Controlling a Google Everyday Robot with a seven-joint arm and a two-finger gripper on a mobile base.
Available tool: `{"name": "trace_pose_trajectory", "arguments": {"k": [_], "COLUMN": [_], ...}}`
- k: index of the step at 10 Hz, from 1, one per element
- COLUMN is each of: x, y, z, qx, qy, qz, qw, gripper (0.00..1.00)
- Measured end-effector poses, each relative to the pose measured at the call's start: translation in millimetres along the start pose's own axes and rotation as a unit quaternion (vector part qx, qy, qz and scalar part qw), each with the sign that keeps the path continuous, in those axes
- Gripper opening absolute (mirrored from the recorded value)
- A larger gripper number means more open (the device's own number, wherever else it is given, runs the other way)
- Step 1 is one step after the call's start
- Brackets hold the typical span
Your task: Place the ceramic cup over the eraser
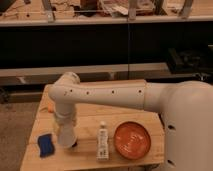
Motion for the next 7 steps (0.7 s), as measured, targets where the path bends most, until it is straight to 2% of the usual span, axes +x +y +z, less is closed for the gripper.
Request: {"name": "trace_pose_trajectory", "arguments": {"k": [1,2,7], "x": [0.2,0.3,0.2], "y": [-0.2,0.3,1.7], "z": [0.4,0.9,2.7], "qx": [0.000,-0.001,-0.003], "qy": [0.000,0.000,-0.002], "qz": [-0.001,-0.001,-0.004], "qw": [1.0000,1.0000,1.0000], "gripper": [0.68,0.71,0.71]}}
